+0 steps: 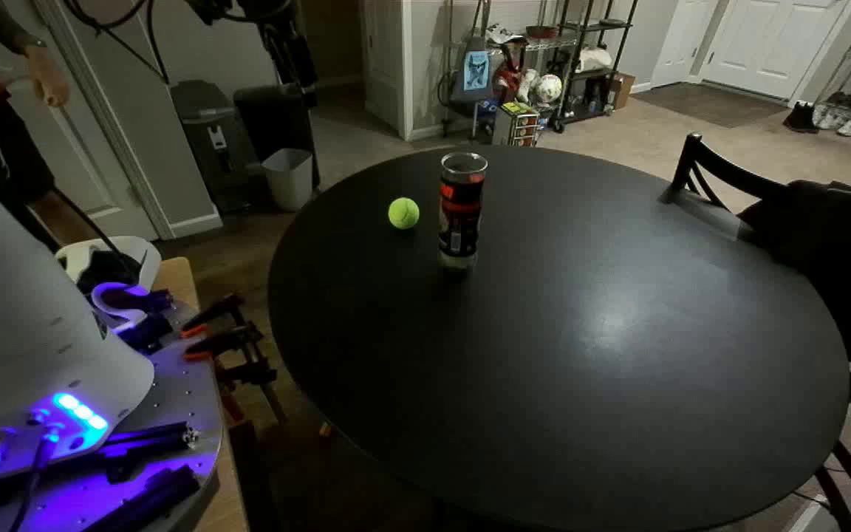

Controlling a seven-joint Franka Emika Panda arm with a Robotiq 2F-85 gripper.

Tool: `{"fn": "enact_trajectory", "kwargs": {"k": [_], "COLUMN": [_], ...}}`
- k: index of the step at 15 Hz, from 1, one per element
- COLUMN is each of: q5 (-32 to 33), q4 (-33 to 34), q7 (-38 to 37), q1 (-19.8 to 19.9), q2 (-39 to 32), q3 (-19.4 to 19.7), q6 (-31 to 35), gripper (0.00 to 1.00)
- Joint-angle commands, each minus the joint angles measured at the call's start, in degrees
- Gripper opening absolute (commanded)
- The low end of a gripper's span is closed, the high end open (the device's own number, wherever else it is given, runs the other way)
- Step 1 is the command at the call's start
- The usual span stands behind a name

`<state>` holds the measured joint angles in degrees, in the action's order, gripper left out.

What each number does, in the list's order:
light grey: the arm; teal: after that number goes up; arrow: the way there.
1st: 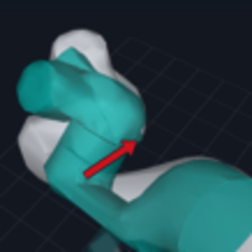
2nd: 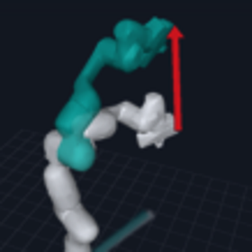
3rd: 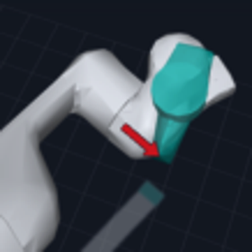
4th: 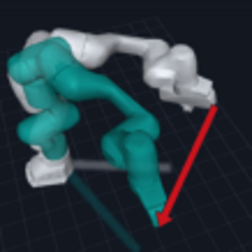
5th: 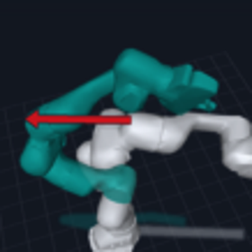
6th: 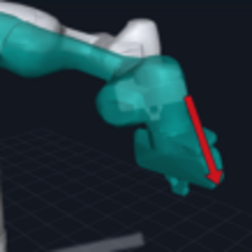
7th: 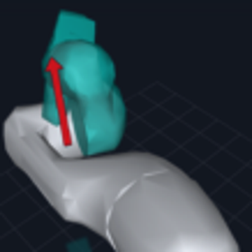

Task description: Put the tennis ball in the black container.

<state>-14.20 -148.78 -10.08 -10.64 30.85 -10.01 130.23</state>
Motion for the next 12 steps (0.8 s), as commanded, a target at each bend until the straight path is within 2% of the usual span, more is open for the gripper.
{"fn": "enact_trajectory", "kwargs": {"k": [1, 12], "q5": [0.1, -0.5], "q4": [0.1, -0.2], "q7": [-0.1, 0.0], "q1": [-0.1, 0.1], "q2": [0.0, -1.0], "q3": [0.1, 0.8], "q6": [-0.2, 0.2], "gripper": [1.00, 1.00]}}
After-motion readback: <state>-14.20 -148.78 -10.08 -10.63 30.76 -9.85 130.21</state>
